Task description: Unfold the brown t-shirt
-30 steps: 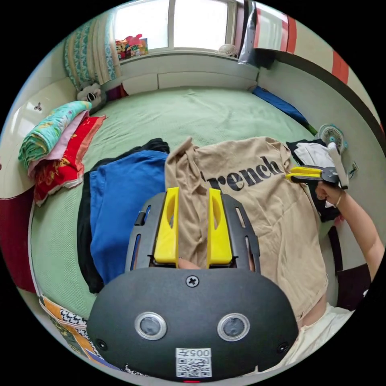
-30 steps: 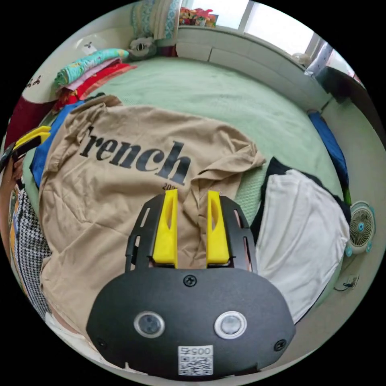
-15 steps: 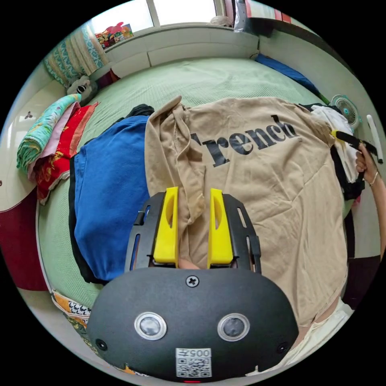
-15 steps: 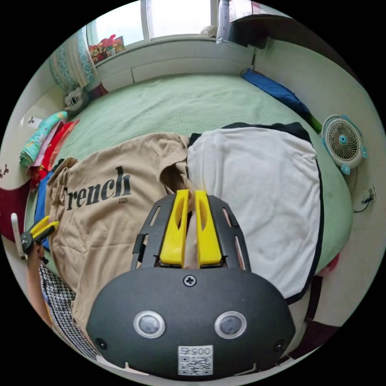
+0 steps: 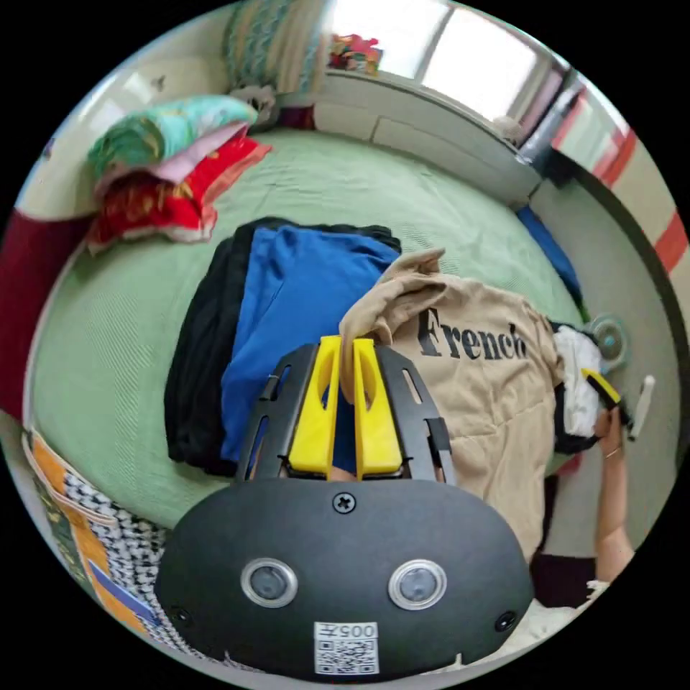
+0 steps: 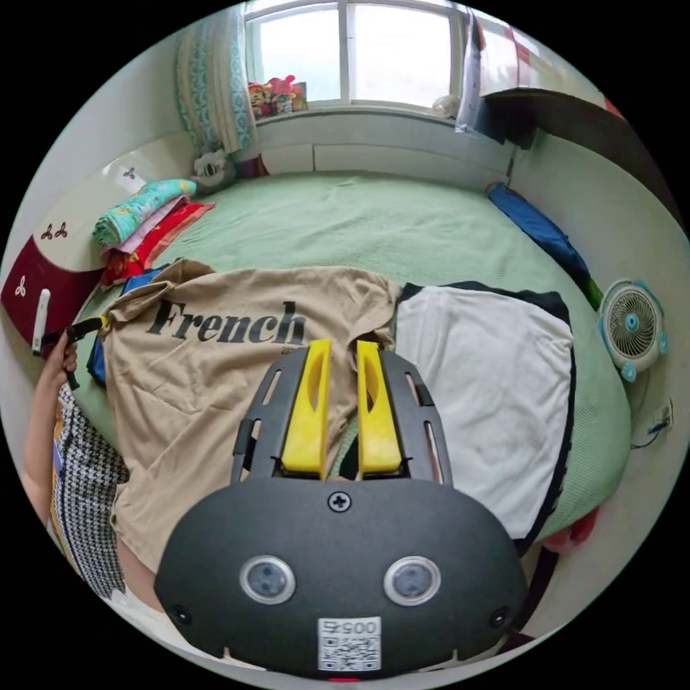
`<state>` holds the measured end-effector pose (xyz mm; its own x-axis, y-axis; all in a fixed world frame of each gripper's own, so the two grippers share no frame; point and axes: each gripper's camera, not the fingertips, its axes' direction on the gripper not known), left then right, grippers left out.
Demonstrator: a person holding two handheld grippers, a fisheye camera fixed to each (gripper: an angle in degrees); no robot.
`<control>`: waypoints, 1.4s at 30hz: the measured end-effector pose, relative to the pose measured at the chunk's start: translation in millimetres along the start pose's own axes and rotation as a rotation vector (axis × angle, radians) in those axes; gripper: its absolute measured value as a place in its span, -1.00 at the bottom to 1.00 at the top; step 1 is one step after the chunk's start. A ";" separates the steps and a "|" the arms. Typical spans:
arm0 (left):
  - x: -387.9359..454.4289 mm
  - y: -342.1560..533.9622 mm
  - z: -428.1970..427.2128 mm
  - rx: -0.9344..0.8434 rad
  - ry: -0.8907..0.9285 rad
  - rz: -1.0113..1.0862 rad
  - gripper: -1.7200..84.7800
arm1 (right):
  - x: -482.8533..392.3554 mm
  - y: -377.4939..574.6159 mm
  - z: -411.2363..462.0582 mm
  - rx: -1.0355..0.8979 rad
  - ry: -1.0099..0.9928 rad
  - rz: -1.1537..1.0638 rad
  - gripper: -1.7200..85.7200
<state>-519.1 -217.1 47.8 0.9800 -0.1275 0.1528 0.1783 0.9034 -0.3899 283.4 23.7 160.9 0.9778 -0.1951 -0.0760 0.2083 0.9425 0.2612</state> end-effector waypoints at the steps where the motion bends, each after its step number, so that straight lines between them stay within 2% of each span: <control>1: -7.0 2.9 0.1 0.006 0.027 -0.016 -0.85 | -10.1 -1.1 5.8 -0.018 0.004 -0.032 -0.81; 5: -29.8 23.7 -16.7 0.128 0.092 -0.061 -0.84 | -37.2 -3.1 23.3 -0.059 -0.010 -0.105 -0.79; 7: -27.0 28.1 -28.9 0.178 0.048 -0.033 -0.81 | -50.3 -3.4 32.3 -0.072 -0.040 -0.123 -0.79; 10: 10.0 28.2 -36.2 0.195 -0.064 0.143 -0.75 | -62.9 -1.6 40.8 -0.080 -0.077 -0.130 -0.79; 12: 49.9 26.4 -25.6 0.180 -0.056 0.292 -0.68 | -69.2 0.1 44.7 -0.087 -0.095 -0.131 -0.79; 16: 104.8 17.1 14.4 0.096 -0.084 0.433 -0.62 | -81.5 6.5 48.8 -0.104 -0.120 -0.140 -0.79; 19: 131.1 7.4 47.4 0.101 -0.188 0.476 -0.61 | -86.9 13.8 46.1 -0.112 -0.129 -0.153 -0.79; 23: 133.8 -6.0 86.6 0.006 -0.216 0.437 -0.66 | -89.1 22.4 42.2 -0.121 -0.109 -0.182 -0.79; 25: 129.8 -6.5 86.2 0.020 -0.257 0.399 -0.76 | -88.1 26.6 42.4 -0.131 -0.088 -0.200 -0.79; 27: 121.6 -8.0 68.7 0.037 -0.144 0.380 -0.84 | -85.9 29.7 43.5 -0.147 -0.090 -0.204 -0.79; 30: 104.2 -18.1 39.1 0.074 -0.068 0.330 -0.88 | -80.1 36.2 42.8 -0.156 -0.122 -0.192 -0.78; 33: 75.5 -34.2 11.3 0.159 -0.188 0.196 -0.90 | -73.9 44.0 40.9 -0.167 -0.153 -0.163 -0.79; 36: 39.0 -41.8 -13.1 0.202 -0.173 0.040 -0.91 | -69.5 55.8 32.8 -0.174 -0.161 -0.138 -0.79; 40: 23.0 -25.9 -41.7 0.255 -0.271 -0.033 -0.95 | -64.9 83.2 3.2 -0.169 -0.152 -0.132 -0.79; 42: 32.0 -1.9 -52.7 0.268 -0.222 0.020 -0.96 | -63.7 97.8 -14.9 -0.162 -0.144 -0.132 -0.79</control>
<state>-483.5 -244.5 5.6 0.9346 -0.0429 0.3530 0.1007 0.9840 -0.1473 241.2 132.4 176.9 0.9375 -0.3453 0.0422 0.3400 0.9352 0.0993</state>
